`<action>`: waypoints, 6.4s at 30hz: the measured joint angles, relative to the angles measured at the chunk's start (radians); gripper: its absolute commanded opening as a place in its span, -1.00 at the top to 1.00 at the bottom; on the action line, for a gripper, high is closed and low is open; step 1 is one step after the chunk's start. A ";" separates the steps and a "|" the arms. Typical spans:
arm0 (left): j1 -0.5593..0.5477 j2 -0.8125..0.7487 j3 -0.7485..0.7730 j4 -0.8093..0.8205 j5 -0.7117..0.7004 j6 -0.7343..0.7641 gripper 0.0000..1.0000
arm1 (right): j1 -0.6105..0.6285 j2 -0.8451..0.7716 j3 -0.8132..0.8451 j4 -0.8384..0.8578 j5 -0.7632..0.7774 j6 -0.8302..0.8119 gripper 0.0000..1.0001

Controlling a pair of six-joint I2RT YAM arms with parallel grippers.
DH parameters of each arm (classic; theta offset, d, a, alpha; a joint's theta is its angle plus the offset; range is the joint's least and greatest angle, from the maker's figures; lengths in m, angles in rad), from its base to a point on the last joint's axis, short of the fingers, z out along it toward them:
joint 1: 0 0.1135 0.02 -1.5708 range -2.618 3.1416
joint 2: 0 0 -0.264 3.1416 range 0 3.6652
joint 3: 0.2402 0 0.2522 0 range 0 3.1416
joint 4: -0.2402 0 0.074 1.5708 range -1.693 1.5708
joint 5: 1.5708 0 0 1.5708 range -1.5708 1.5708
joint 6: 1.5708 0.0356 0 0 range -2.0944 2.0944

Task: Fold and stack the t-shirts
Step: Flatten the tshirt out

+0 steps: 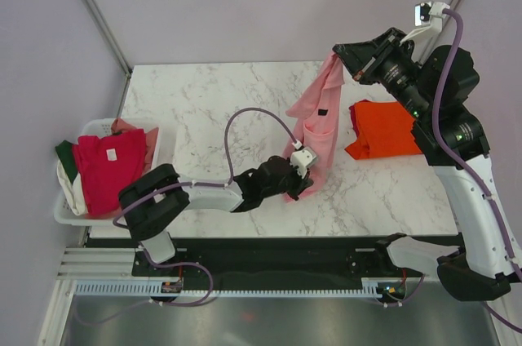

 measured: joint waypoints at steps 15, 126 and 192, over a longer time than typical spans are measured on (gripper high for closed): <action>-0.192 -0.468 0.005 -0.344 0.160 -0.077 0.96 | 0.003 -0.219 -0.189 -0.074 0.400 -0.209 1.00; 1.230 -0.884 -0.300 -0.620 0.494 -0.619 0.96 | -0.318 0.605 -0.675 0.161 0.074 -0.130 1.00; 1.077 -1.037 -0.494 -0.858 0.142 -0.705 -0.65 | 0.065 0.234 -0.922 0.172 0.146 -0.204 -0.50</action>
